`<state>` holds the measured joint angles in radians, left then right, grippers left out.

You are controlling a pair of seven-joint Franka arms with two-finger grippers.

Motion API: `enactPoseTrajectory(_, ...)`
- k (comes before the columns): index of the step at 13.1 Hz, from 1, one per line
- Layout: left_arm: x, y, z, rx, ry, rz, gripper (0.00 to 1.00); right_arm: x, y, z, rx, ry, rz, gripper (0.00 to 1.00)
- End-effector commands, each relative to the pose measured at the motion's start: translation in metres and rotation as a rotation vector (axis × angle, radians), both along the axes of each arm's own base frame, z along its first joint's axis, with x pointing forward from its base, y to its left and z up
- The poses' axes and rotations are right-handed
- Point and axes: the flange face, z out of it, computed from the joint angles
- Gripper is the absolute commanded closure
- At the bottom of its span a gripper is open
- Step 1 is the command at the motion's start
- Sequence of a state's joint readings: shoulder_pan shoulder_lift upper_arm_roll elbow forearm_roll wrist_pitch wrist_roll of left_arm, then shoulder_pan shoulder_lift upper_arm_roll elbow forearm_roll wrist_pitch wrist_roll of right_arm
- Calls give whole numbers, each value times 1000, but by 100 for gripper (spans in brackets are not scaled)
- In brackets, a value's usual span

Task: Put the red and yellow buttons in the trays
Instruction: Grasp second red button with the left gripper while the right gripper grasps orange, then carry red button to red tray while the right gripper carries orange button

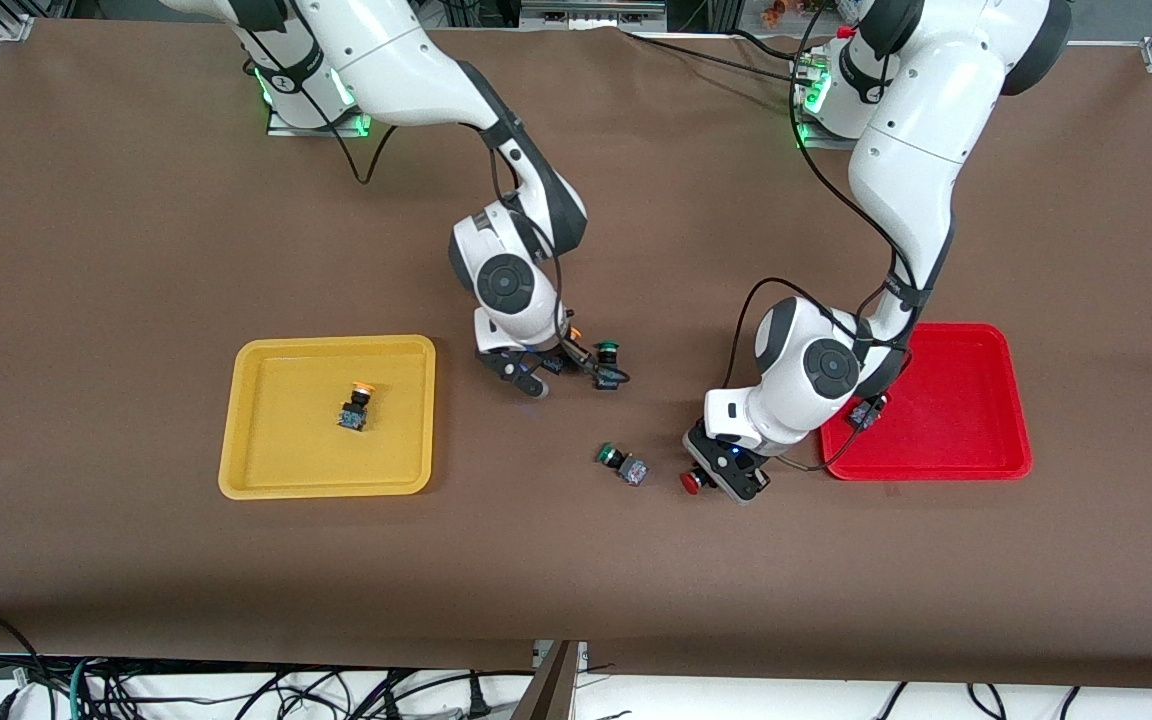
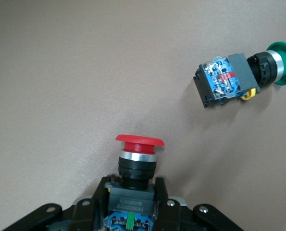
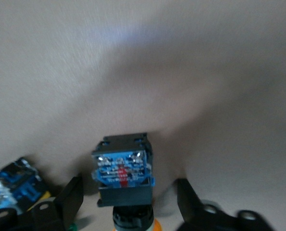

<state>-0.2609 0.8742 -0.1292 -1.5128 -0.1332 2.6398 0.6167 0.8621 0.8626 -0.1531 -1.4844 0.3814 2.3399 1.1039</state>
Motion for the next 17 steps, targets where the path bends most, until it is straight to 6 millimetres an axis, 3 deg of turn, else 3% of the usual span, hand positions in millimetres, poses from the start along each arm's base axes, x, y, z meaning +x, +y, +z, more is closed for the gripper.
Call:
enactPoseTrajectory(1, 9, 34, 42, 14, 80, 11, 91, 1, -2, 4, 4, -10, 1, 48)
enactPoseTrajectory(3, 6, 78, 75, 57, 221, -32, 91, 7, -10, 13, -7, 0, 7, 82)
enactPoseTrajectory(5, 4, 149, 80, 98, 329, -107, 91, 18, -25, 31, -28, 21, 42, 99)
enactPoseTrajectory(8, 2, 202, 89, 166, 362, -189, 95, 45, -70, 72, -65, 51, 115, 100)
enactPoseTrajectory(9, 1, 210, 89, 220, 368, -208, 96, 59, -98, 86, -85, 61, 163, 100)
enactPoseTrajectory(11, 2, 227, 88, 368, 362, -267, 96, 82, -160, 96, -133, 105, 275, 99)
enactPoseTrajectory(13, 1, 253, 81, 420, 374, -274, 96, 95, -205, 89, -153, 101, 341, 97)
enactPoseTrajectory(14, -1, 256, 75, 422, 378, -299, 96, 99, -221, 80, -151, 92, 337, 97)
enactPoseTrajectory(17, -6, 293, 49, 407, 348, -340, 95, 99, -228, 67, -156, 70, 326, 88)
